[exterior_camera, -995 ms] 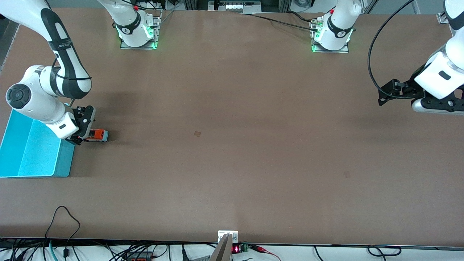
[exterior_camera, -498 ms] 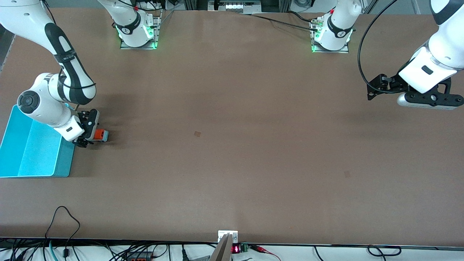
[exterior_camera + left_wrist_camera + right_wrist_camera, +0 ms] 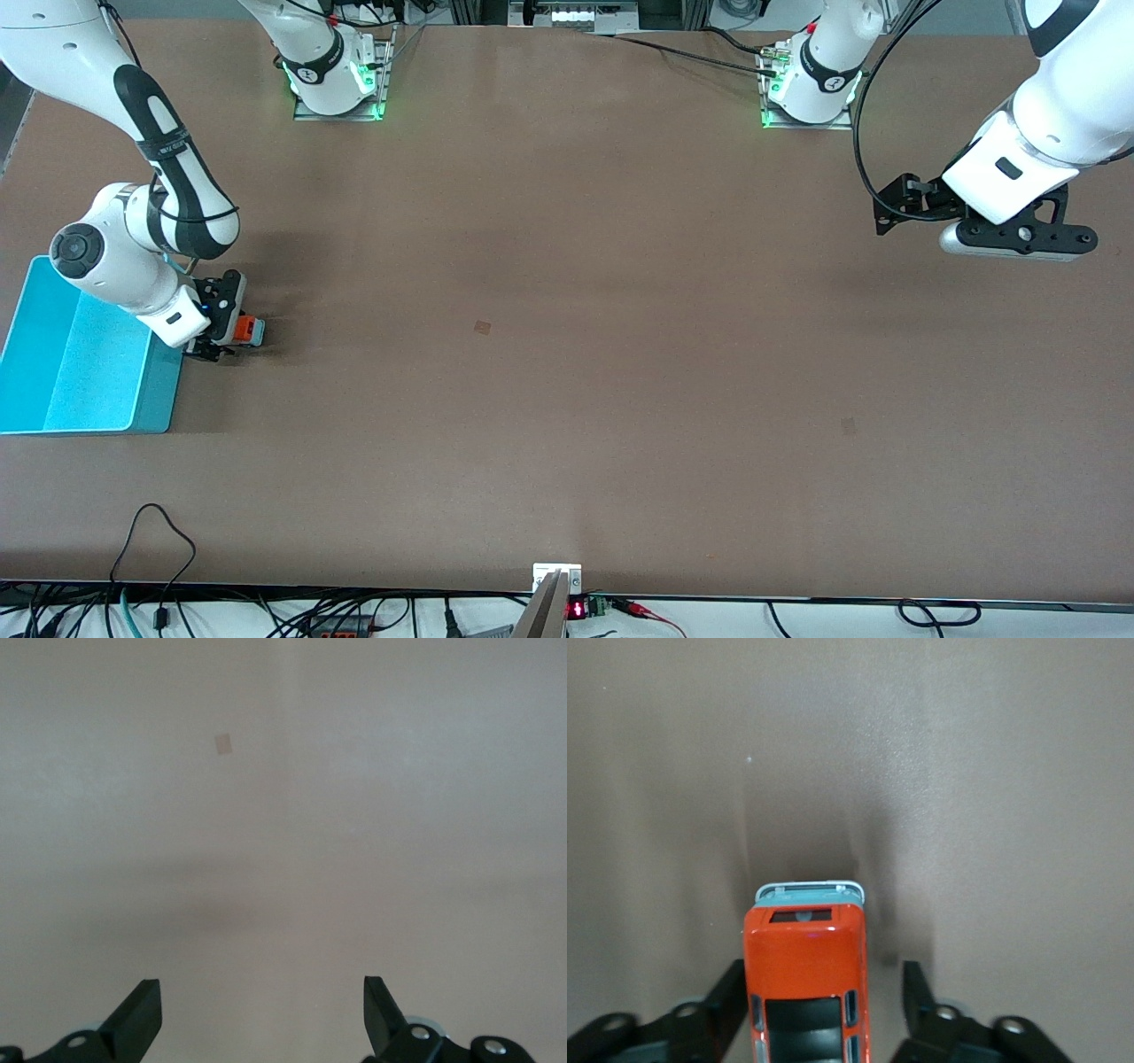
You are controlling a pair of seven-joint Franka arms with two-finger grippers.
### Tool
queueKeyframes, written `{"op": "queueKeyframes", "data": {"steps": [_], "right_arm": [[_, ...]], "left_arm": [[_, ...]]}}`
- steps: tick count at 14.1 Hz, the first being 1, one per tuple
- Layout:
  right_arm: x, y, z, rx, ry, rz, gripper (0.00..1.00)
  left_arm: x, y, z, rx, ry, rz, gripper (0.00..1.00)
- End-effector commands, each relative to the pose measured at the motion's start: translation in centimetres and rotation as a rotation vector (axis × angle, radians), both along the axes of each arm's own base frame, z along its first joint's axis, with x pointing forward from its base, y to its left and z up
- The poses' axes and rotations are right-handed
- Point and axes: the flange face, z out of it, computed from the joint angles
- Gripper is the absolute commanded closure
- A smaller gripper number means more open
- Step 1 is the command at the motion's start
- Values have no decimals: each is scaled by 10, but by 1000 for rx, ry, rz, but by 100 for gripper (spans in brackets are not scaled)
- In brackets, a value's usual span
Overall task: Wind up bus and store in blue box
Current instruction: 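Lift the bus off the table with the right gripper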
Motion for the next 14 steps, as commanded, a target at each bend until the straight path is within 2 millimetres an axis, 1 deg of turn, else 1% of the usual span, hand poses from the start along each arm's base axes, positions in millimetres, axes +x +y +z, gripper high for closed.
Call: {"op": "queueKeyframes", "data": {"steps": [1, 2, 5, 6, 7, 8, 9, 10, 11, 12, 13, 14], "right_arm": [[4, -1, 1, -1, -18, 26, 100], [4, -1, 0, 0, -15, 16, 100], [4, 3, 2, 6, -16, -44, 100], [7, 8, 8, 7, -26, -94, 100], [11, 18, 20, 9, -47, -163, 100], [16, 32, 35, 11, -65, -218, 100], [22, 47, 50, 19, -48, -278, 100], [33, 60, 71, 37, -13, -374, 100], [40, 66, 95, 46, 15, -468, 100], [44, 69, 118, 54, 26, -539, 100], [44, 64, 140, 59, 24, -617, 100], [43, 46, 158, 56, 6, -712, 100]], "left_arm": [[-7, -13, 4, -1, -7, -26, 0], [-4, -15, 4, -5, -31, -30, 0], [15, -19, -20, -19, -27, -30, 0], [15, -19, -22, -18, -24, -30, 0], [14, -18, -23, -16, -20, -30, 0], [15, -20, -22, -11, -26, -34, 0], [16, -20, -22, -12, -32, -34, 0], [16, -20, -21, -15, -39, -32, 0], [17, -20, -20, -16, -44, -34, 0], [17, -18, -20, -15, -41, -31, 0], [16, -18, -20, -14, -35, -32, 0], [16, -17, -20, -14, -36, -31, 0]]}}
